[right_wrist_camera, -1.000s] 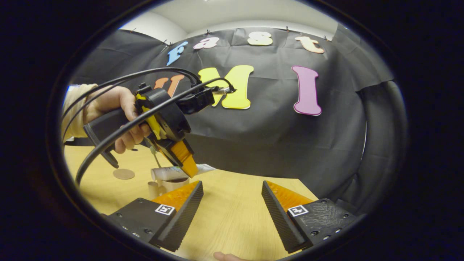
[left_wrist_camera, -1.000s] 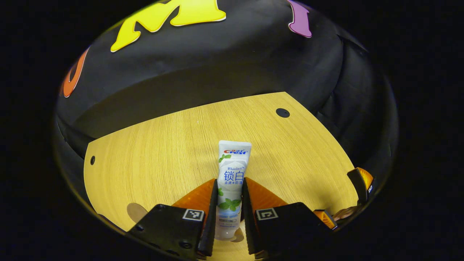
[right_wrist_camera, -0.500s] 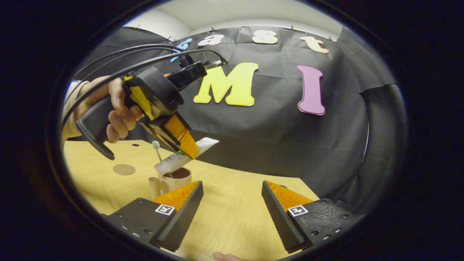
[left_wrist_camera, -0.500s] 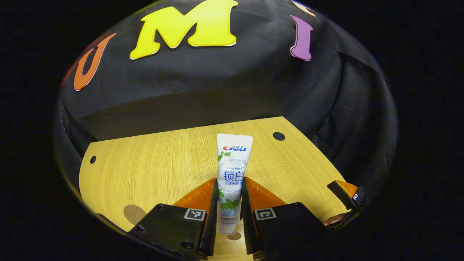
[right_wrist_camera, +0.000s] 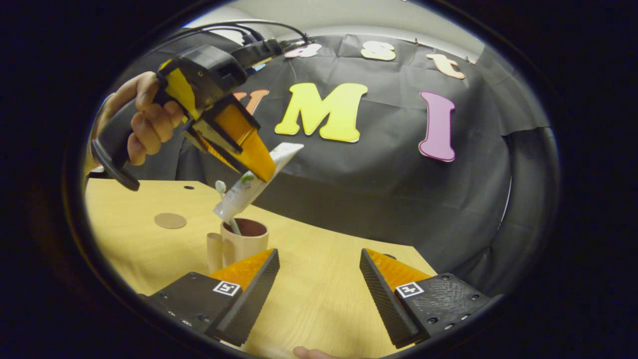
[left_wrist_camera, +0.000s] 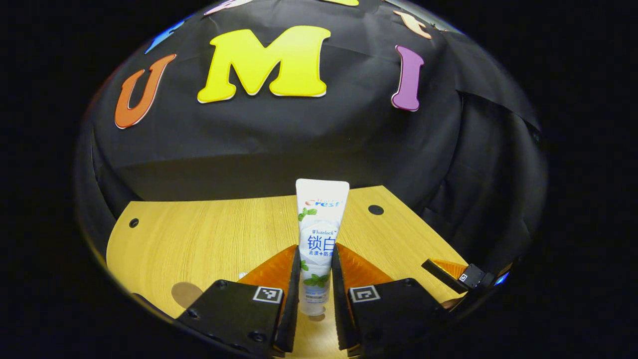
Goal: Put the toothbrush and toothpaste on the desktop into the cup, then pick up the cup and place it on the coaster on the desktop.
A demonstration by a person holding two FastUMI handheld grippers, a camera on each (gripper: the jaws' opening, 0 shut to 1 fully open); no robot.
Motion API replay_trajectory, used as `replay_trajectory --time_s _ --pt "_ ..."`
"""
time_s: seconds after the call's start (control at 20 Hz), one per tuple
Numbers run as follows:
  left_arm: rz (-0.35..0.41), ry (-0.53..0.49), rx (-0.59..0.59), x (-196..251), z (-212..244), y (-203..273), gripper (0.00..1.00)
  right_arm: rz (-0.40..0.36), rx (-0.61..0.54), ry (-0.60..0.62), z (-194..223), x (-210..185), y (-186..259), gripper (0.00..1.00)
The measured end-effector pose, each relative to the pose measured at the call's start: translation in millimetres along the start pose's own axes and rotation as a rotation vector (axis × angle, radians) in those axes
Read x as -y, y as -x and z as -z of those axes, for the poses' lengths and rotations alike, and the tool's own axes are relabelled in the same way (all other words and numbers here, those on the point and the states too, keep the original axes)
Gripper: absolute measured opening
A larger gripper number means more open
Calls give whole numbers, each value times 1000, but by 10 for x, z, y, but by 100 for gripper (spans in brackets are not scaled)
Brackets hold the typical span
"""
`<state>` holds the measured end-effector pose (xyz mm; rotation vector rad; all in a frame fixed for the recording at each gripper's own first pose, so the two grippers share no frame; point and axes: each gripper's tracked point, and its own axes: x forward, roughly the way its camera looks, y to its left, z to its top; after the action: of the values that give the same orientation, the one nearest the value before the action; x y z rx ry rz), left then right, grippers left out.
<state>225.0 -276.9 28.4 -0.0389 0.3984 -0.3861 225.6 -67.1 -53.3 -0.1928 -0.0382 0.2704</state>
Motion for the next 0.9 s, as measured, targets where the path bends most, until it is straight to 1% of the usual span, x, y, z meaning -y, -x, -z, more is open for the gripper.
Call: replay_trajectory --time_s 0.05,0.1,0.15,0.2,0.25,0.3,0.4,0.45,0.5,0.7,0.9 --pt "-22 -18 31 -54 -59 0 40 -1 -1 1 2 -5 -2 96" --pt "-37 -30 60 -94 -82 -22 35 -2 -5 3 9 -12 -9 96" --pt "-38 -34 72 -101 -67 -49 35 -1 -9 7 29 -16 -14 96" --pt "-36 -31 70 -102 -19 -84 39 -1 -12 10 38 -14 -18 96" --pt "-37 -21 71 -111 37 -117 35 0 -13 11 39 -14 -20 96" --pt "-38 -17 76 -121 77 -163 35 0 -14 11 43 -11 -23 98" --pt "-48 -8 99 -143 127 -209 35 2 -16 13 50 -10 -32 96" --pt "-40 -3 100 -120 174 -230 35 1 -17 13 51 -11 -37 98" --pt "-38 7 109 -105 197 -247 35 1 -19 13 58 -13 -37 96" --pt "-21 8 110 -58 270 -261 35 -2 -21 19 65 -23 -46 96" --pt "-22 19 104 -79 295 -230 36 2 -22 18 64 -23 -36 96"
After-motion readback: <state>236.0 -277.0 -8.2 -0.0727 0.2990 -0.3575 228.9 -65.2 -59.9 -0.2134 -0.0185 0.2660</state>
